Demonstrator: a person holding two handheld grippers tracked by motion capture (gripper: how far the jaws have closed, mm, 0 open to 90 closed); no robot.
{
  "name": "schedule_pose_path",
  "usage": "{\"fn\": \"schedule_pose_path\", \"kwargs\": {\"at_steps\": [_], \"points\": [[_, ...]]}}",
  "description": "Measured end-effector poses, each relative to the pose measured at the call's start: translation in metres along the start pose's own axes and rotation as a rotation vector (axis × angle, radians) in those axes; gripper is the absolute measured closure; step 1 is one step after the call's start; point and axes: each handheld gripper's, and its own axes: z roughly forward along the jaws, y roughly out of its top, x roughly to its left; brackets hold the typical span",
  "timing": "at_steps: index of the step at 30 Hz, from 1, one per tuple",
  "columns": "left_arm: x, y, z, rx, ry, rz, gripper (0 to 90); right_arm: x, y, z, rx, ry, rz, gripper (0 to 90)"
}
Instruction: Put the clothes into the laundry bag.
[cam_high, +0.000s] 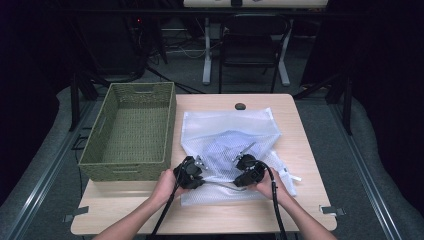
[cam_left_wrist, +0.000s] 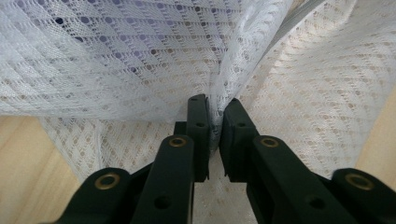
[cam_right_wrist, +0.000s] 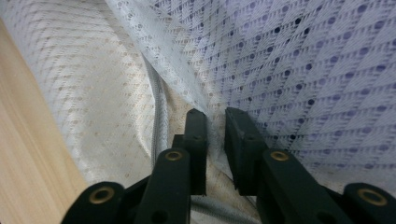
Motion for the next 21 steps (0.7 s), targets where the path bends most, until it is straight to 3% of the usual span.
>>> {"fn": "schedule_pose_path", "kwargs": {"at_steps": [5,8,9,11,12,15,17,21], "points": [[0.001,-0.001,-0.002,0.001,-0.015,-0.001,76.2,0.002,0.002,-0.013,-0.024,0.031,-0.005,65.9],[0.001,-0.002,-0.005,0.000,-0.021,-0.010,70.9,0.003,0.005,-0.024,-0.016,0.082,-0.022,47.2],[0.001,-0.003,-0.007,-0.002,-0.015,-0.020,64.2,0.004,0.005,-0.029,-0.036,0.093,-0.030,41.3],[0.000,-0.003,-0.009,0.001,-0.014,-0.024,61.3,0.004,0.004,-0.031,-0.039,0.095,-0.030,38.9],[-0.001,-0.003,-0.010,-0.006,-0.007,-0.028,51.4,0.004,0.003,-0.036,-0.054,0.092,-0.029,33.7],[-0.002,-0.005,-0.016,-0.034,-0.002,-0.036,44.3,0.004,0.002,-0.040,-0.066,0.083,-0.018,28.0],[-0.005,-0.006,-0.021,-0.050,-0.005,-0.034,33.4,0.002,-0.001,-0.048,-0.096,0.057,0.000,19.2],[-0.014,-0.008,-0.034,-0.086,0.005,-0.028,24.5,-0.001,-0.007,-0.058,-0.114,0.024,0.005,14.2]]}}
